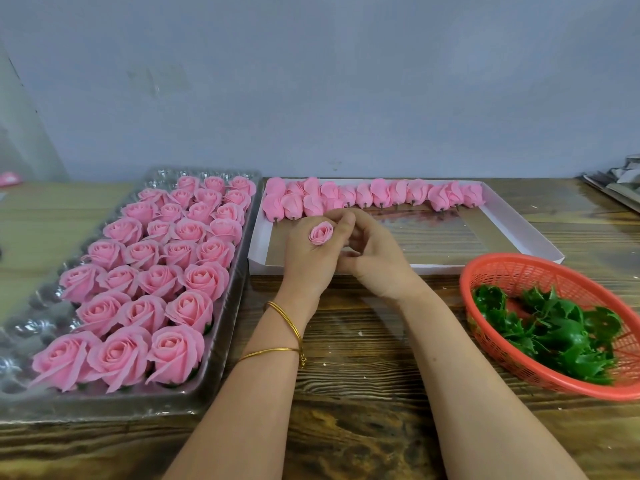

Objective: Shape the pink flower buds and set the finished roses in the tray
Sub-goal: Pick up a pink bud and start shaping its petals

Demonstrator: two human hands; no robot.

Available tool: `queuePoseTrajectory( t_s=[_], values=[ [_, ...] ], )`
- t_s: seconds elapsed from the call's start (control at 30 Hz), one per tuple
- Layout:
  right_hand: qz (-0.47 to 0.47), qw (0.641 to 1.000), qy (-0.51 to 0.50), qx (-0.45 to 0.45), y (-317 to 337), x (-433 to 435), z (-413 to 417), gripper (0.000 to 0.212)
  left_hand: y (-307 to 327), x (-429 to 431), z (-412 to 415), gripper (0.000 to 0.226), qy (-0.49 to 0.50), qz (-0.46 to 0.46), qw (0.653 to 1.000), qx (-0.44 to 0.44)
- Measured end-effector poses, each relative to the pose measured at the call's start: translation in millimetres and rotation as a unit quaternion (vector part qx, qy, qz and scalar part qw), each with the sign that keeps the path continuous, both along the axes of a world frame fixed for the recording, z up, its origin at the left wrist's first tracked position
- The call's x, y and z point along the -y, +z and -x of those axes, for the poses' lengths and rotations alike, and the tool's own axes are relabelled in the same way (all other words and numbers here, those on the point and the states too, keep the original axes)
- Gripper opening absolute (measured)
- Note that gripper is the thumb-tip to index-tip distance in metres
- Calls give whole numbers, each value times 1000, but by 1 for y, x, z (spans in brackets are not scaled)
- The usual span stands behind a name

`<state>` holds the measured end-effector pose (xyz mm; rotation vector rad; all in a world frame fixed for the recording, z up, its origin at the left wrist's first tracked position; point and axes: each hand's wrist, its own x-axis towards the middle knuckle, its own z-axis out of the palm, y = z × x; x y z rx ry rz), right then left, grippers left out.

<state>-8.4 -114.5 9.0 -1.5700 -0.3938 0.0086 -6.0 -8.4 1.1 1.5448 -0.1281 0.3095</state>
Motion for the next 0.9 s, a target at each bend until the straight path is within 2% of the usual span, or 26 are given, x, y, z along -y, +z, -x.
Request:
queuePoseTrajectory(
  t_s=[0.27,0.43,0.6,0.67,0.8,0.9],
  values=[
    [22,1000,21,0,0,-1,1,50,1,-1,0,12,-2,-2,1000,-5],
    [27,999,11,14,1,-1,2,44,1,1,-2,46,8,38,999,-18],
    [48,998,-5,32,1,-3,1,43,-1,1,-4,52,14,28,999,-24],
    [40,999,-8,29,1,-3,1,43,-2,1,-4,49,4,22,999,-25],
    [25,999,-4,23,3,-1,3,50,-2,0,-1,18,-28,18,999,-7],
    [17,1000,5,13,3,1,4,52,-2,-2,-1,25,-30,9,999,-13]
  ],
)
